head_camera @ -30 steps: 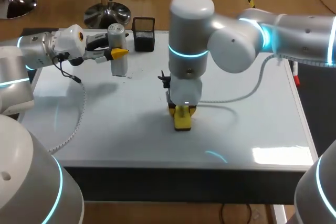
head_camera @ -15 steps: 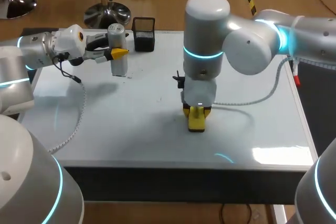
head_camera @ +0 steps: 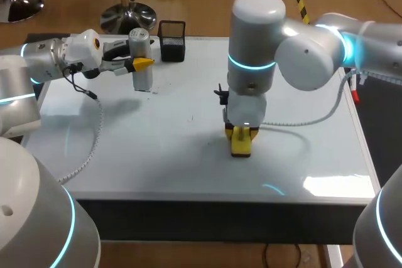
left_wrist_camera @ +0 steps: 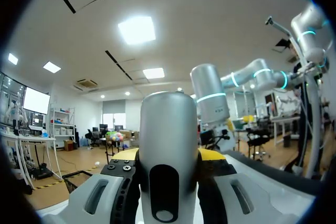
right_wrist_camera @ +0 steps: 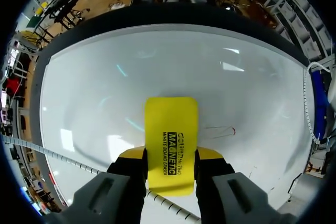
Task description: Pick up the inspection probe, press it on each red-marked spot on the whiteboard one by one, put down the probe, pick up the eraser, and wipe off all the red marks.
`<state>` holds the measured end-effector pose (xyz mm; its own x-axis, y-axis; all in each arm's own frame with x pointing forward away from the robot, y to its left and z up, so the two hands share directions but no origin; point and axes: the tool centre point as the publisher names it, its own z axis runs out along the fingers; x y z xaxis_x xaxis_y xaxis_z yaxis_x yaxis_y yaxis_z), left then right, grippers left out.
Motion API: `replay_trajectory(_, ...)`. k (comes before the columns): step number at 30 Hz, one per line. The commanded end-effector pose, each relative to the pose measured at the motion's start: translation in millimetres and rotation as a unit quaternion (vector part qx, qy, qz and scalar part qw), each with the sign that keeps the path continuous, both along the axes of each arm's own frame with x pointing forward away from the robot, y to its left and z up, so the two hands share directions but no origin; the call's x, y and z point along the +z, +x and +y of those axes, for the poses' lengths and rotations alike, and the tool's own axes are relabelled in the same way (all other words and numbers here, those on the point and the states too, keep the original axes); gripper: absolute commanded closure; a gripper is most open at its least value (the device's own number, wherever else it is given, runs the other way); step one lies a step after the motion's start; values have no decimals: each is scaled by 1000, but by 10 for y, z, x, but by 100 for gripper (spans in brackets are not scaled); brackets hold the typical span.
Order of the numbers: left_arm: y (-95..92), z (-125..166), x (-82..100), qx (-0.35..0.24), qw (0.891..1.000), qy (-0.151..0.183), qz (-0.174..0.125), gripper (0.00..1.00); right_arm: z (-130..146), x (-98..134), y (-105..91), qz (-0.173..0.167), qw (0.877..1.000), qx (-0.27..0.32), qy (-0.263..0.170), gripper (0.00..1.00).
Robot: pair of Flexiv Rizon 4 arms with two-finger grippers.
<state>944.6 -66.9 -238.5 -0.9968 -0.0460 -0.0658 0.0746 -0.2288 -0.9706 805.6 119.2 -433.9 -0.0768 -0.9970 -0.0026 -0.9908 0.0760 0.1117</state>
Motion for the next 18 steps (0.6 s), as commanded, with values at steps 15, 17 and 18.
replay_trajectory(15,-7,2,10,1,1000,0,-1,100,-220,466,256,-56,998,35,8,100)
replay_trajectory(17,-7,2,10,1,1000,0,-1,100,-237,477,295,-55,998,41,6,100)
replay_trajectory(18,-7,2,10,1,1000,0,-1,100,-246,481,318,-55,998,42,6,100)
